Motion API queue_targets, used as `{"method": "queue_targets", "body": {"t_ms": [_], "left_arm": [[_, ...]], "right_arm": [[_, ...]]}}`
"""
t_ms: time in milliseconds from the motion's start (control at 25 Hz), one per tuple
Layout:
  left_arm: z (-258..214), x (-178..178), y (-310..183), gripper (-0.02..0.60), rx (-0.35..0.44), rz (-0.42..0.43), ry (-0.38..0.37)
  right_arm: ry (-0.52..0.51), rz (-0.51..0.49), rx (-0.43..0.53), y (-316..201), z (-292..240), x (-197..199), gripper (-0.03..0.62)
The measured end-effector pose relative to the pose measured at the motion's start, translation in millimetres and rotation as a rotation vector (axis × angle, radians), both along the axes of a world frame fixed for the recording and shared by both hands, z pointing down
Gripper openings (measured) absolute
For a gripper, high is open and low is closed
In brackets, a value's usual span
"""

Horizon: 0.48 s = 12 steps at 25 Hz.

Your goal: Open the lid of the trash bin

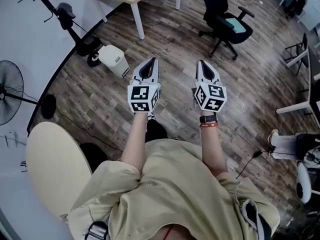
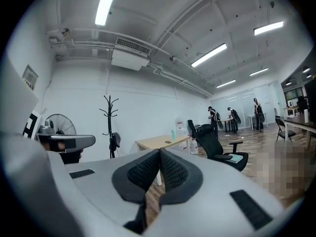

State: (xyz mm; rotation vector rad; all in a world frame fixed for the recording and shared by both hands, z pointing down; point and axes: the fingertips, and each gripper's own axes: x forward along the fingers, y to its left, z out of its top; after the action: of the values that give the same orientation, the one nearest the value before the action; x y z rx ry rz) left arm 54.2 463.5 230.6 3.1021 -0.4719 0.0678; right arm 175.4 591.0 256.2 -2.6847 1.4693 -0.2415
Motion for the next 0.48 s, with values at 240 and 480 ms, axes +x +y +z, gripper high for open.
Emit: {"method": "queue_targets", "body": {"t_ms": [240, 480], "left_arm": [[-8.3, 24.9, -80.5, 0.025, -0.014, -0.018, 0.008], [-15.0, 46.9, -167.1, 0.025, -0.013, -0.040, 0.020]], "right_arm": [[-0.010, -0.047, 0.015, -87.7, -13.4, 24.5, 0.017], [-0.002, -0.081, 0.022, -180.8, -18.2, 43.1, 0.017]]}}
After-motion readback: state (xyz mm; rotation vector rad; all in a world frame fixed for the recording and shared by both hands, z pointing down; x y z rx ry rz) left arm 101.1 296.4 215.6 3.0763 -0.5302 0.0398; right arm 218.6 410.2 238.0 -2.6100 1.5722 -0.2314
